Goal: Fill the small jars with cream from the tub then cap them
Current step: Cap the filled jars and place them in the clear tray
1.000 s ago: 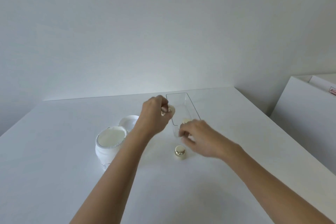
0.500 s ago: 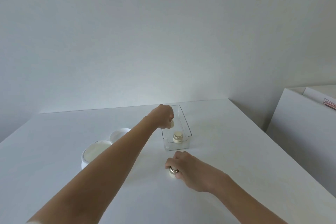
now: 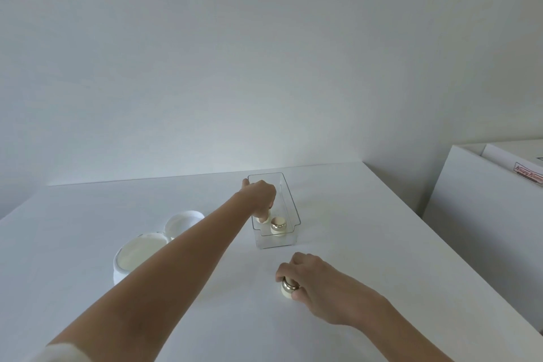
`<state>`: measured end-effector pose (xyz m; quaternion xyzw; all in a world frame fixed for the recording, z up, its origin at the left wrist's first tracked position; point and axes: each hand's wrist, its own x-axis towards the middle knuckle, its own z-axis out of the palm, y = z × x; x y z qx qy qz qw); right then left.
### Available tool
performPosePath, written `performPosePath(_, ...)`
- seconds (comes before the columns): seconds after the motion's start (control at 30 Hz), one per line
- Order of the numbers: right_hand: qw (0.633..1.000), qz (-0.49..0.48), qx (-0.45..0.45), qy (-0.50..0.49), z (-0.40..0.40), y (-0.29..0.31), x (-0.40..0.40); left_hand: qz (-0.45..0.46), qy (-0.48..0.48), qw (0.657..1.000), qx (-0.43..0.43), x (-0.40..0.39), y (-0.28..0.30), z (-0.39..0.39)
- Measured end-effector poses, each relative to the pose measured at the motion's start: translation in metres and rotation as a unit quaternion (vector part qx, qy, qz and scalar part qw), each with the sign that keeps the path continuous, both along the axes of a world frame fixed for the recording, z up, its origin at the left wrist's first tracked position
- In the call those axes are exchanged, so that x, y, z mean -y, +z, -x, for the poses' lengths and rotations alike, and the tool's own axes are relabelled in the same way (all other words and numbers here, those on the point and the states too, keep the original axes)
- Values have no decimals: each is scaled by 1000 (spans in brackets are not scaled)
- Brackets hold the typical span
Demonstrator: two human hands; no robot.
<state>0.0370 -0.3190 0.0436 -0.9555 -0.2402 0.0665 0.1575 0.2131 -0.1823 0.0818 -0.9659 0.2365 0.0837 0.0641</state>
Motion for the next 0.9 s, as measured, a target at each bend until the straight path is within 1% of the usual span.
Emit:
performPosePath(0.2,999,-33,14,-15,-2,4,10,8,-9,1000,8,-3,1,1)
performPosePath(0.33,996,-70,30,-39,-10,19,19,39,-10,996,75,-13,15,17)
performPosePath(0.4,994,-84,38,-55,-15,30,25,91,-11,990,105,-20,24,35)
performPosePath(0.5,990,-98,60,-80,-25,47,31,204,-24,970,131,-40,29,76)
performPosePath(0.6,985,-121,81,-95,-36,62,32,297,-39,947,115,-66,14,115)
performPosePath(0.67,981,-129,99,-101,-45,69,30,331,-37,938,93,-80,-5,136)
performPosePath(0.77,979,-133,106,-111,-65,75,23,348,-9,935,67,-89,-41,155)
performPosePath(0.9,983,-107,96,-110,-97,73,11,338,9,939,65,-87,-81,166)
